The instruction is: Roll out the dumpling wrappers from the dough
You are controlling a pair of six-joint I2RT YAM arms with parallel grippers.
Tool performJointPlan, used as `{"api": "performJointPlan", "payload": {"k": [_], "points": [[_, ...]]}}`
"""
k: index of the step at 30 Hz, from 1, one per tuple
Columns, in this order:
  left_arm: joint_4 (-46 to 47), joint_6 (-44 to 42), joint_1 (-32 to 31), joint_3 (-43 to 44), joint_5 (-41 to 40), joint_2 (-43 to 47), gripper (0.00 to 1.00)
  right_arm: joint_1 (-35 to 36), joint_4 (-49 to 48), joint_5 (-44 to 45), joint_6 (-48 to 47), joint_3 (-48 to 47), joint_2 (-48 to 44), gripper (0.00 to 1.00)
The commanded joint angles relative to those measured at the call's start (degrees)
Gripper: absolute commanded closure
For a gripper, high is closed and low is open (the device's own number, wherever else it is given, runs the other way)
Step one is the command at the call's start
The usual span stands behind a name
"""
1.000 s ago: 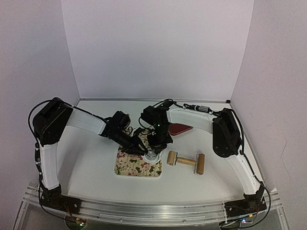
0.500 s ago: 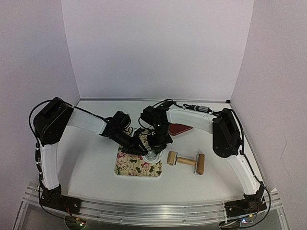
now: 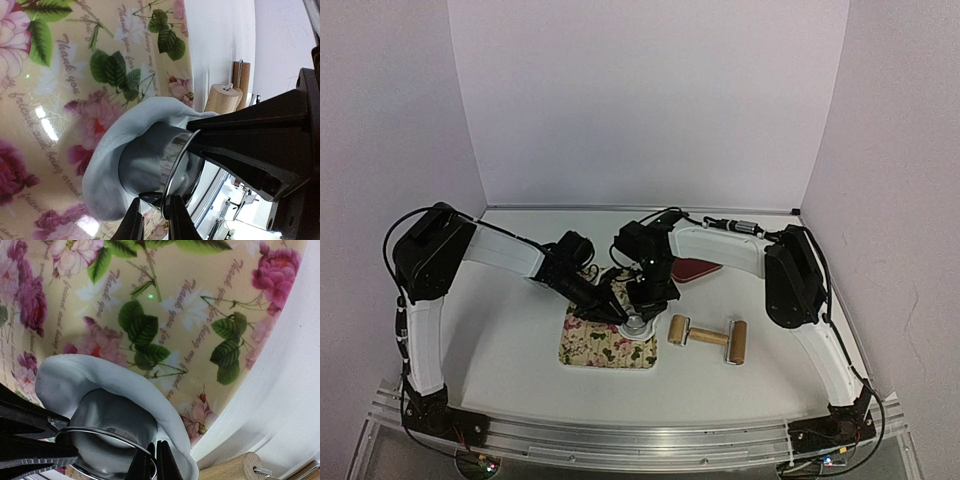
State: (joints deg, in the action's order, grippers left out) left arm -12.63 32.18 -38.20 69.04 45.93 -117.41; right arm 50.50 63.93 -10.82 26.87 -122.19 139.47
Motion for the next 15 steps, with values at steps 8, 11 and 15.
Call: {"api": "performJointPlan", "payload": {"k": [8, 11, 15], "points": [[-13.2, -4.1, 0.0, -3.4, -14.7, -8.1, 0.88, 0.9, 1.3, -3.6, -1.3, 5.1, 4.8, 1.0], [-13.6, -4.3, 0.0, -3.2, -15.2, -8.8, 0.88, 0.9, 0.5, -5.3, -1.7, 6.6, 4.5, 1.0], [-13.7, -4.9, -0.1, -2.8, -15.3, -9.4, 0.88, 0.9, -0.8, -7.7, -2.5, 8.6, 4.3, 1.0]]}}
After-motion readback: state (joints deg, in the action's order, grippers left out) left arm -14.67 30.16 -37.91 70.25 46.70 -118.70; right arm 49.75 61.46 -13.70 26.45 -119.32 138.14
